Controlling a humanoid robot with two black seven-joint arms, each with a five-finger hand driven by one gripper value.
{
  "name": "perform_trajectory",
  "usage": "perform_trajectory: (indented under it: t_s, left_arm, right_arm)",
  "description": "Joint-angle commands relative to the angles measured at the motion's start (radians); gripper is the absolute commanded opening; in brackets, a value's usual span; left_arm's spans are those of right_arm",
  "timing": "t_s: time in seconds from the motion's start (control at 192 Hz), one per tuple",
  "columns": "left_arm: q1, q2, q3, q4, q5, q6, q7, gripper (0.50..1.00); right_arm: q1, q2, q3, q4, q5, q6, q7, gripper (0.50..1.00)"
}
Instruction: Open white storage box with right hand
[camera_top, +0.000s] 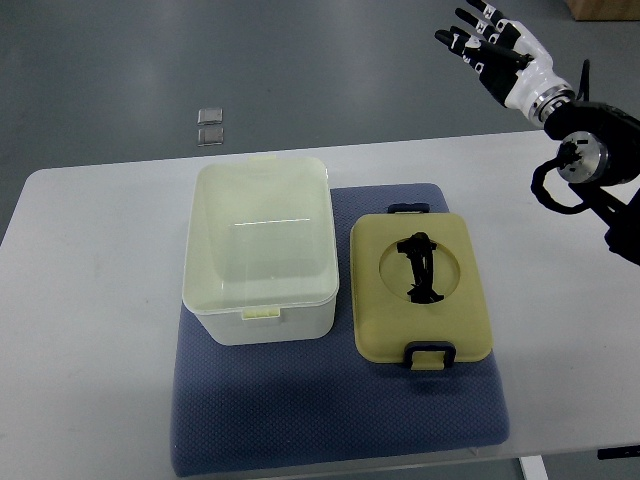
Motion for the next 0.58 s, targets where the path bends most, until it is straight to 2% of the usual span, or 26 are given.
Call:
perform_trajectory:
  t_s: [0.0,0.094,0.266,0.573]
  left_arm:
    - [0.0,0.0,0.0,0.0,-0.001,-0.001,0.0,1.0]
    - [0.0,0.0,0.0,-0.001,-0.001,0.0,0.0,1.0]
    - [0.0,0.0,0.0,0.0,-0.001,0.0,0.0,1.0]
    - [0.0,0.0,-0.002,-0.001,-0.001,-0.001,0.0,1.0]
  right_arm:
    - [-0.031,0.026,0.004,-0.022,0.17,0.067,-0.002,0.934]
    - [-0.059,0.052,0.052,-0.033,0.264,0.111,0.015,0.934]
    - [-0.095,0.13,0.144,-0.068,0.273,0.111,0.032,0.934]
    - [-0.114,0.144,0.181,-0.129,0.281,0.128,0.034,0.934]
